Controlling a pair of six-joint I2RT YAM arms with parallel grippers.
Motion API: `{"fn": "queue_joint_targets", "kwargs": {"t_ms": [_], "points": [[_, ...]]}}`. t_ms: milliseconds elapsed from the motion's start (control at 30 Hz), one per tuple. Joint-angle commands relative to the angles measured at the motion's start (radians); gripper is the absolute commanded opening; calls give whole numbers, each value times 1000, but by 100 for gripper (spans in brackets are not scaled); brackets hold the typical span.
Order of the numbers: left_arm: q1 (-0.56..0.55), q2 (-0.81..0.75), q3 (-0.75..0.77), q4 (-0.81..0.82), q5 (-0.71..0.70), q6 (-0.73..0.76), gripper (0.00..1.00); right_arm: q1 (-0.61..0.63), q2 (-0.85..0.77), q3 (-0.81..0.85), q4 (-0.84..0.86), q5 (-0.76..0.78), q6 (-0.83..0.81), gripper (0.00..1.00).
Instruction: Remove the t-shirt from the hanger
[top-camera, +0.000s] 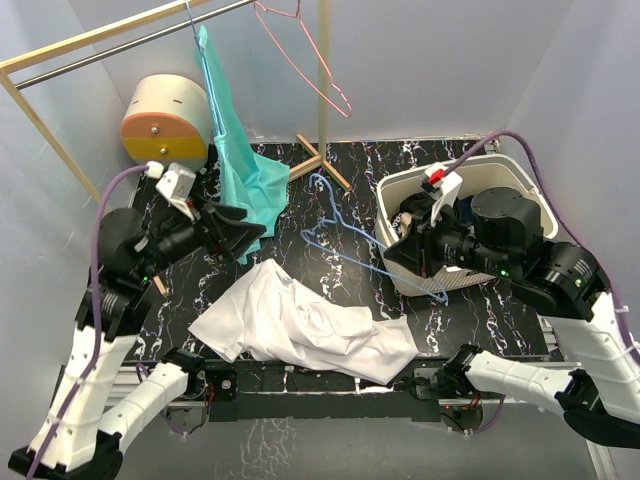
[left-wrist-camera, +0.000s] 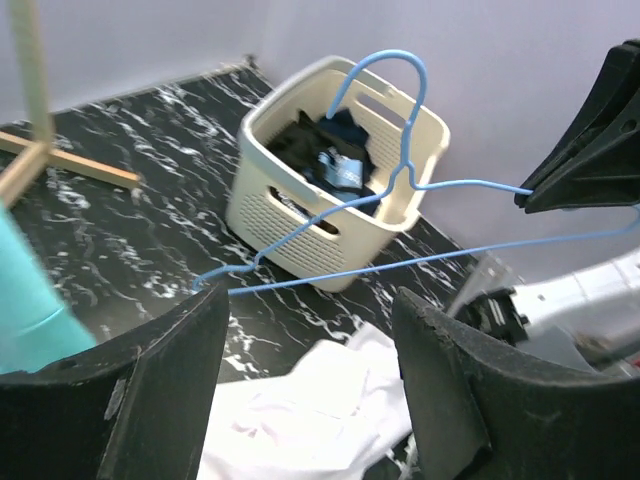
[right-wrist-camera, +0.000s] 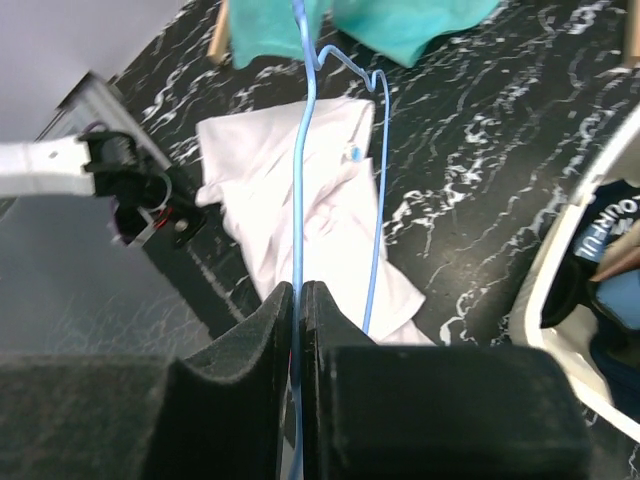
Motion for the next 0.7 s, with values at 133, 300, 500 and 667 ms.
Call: {"fn": "queue_joint_targets", "kwargs": {"t_ms": [133, 300, 500, 667], "points": [[4, -228, -105, -73, -418, 52, 63, -1, 133, 10, 299, 243, 31, 8], [5, -351, -156, -160, -641, 80, 63, -1, 261, 68, 521, 308, 20, 8], [5, -521, -301, -185, -836, 45, 63, -11, 445, 208, 730, 350, 1, 8], [5, -584, -382, -226, -953, 48, 63, -57, 624, 388, 801, 320, -12, 8]]}}
